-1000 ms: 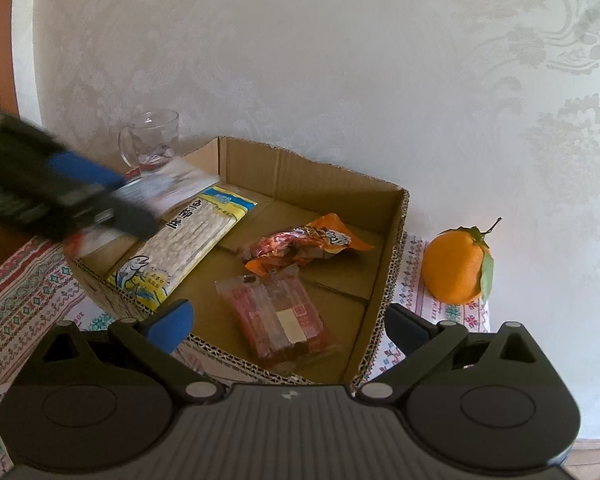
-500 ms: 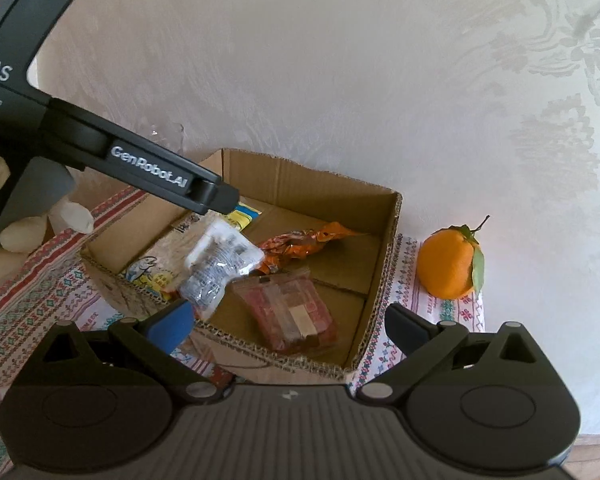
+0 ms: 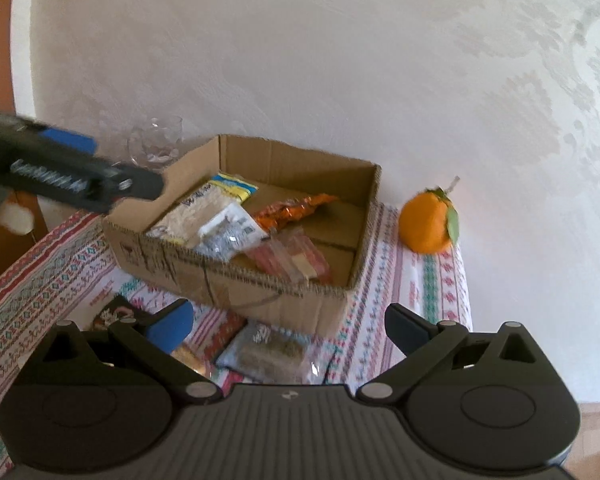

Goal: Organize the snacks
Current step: 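Withdraw both tools from the box toward the remaining snacks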

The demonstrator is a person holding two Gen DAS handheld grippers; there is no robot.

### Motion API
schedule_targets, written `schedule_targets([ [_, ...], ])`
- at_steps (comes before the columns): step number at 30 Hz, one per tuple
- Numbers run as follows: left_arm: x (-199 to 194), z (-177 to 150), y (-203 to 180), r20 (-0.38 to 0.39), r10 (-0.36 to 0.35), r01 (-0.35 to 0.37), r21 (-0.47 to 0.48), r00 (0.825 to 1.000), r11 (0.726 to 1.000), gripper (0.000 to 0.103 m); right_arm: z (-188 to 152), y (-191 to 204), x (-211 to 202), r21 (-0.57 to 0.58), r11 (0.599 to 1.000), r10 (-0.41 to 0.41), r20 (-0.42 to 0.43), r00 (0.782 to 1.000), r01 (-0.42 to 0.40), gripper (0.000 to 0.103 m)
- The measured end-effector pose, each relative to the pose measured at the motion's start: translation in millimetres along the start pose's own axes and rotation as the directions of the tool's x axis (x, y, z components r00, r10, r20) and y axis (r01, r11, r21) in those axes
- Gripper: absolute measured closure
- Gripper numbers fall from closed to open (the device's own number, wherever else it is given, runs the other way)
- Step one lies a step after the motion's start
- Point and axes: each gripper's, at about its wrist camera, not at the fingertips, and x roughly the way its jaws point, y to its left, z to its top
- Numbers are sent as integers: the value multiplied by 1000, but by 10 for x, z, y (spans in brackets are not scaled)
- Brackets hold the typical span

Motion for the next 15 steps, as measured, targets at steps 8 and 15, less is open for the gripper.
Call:
schedule_targets([
  [8, -227, -605, 66, -72, -4, 1, -39, 997, 999, 5, -459, 24, -174, 106, 993, -41, -32, 999, 45, 0],
  [15, -459, -998, -19, -124, -32, 32, -5, 992, 999, 5, -757, 127, -130, 69, 996, -46, -103, 994, 53, 0],
])
